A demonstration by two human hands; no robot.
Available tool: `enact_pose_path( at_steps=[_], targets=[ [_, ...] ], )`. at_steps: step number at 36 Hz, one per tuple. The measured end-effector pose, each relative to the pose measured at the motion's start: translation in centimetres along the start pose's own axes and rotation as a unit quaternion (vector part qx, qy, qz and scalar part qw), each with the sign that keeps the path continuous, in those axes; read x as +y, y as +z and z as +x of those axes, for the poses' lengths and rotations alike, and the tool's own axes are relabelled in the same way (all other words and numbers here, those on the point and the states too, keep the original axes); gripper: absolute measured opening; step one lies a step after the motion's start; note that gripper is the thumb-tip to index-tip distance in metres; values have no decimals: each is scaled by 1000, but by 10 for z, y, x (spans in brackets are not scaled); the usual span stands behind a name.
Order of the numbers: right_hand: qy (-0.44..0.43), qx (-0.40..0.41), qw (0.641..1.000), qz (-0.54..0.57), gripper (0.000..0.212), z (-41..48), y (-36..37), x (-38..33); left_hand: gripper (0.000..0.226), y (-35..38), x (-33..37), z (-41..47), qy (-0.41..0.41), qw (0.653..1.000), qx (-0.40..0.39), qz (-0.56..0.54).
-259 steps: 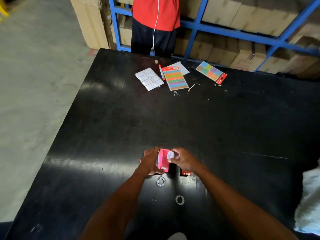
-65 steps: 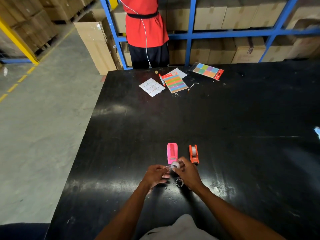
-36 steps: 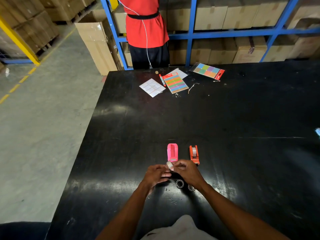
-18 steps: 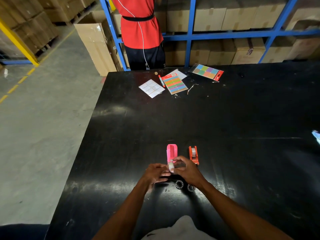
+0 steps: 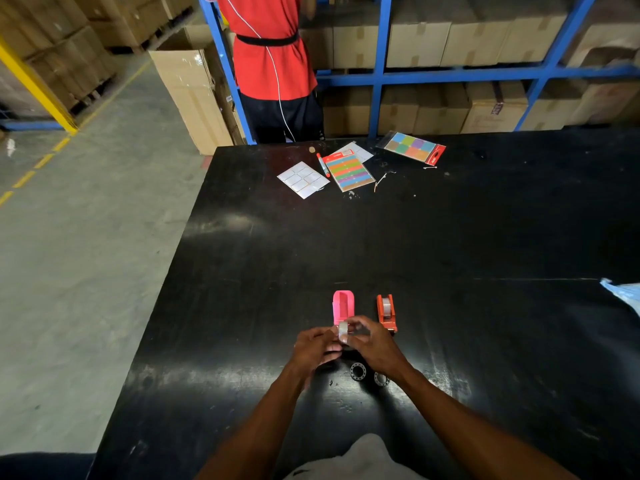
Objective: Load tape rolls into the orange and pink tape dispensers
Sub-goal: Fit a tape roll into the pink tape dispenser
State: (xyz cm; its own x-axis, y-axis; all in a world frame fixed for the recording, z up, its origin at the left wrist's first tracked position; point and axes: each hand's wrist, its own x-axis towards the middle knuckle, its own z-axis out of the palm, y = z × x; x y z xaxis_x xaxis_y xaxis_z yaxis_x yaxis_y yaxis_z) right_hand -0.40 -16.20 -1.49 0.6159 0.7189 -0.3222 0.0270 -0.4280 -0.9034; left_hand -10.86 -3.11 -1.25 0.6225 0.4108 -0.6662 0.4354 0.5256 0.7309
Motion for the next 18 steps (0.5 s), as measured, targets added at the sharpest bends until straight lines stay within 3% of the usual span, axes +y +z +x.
enact_pose_path(
  at_steps=[18],
  targets=[
    [-4,-20,1000,11,34,0,2,5,18,-6,6,-1,-24,997,11,67]
  ],
)
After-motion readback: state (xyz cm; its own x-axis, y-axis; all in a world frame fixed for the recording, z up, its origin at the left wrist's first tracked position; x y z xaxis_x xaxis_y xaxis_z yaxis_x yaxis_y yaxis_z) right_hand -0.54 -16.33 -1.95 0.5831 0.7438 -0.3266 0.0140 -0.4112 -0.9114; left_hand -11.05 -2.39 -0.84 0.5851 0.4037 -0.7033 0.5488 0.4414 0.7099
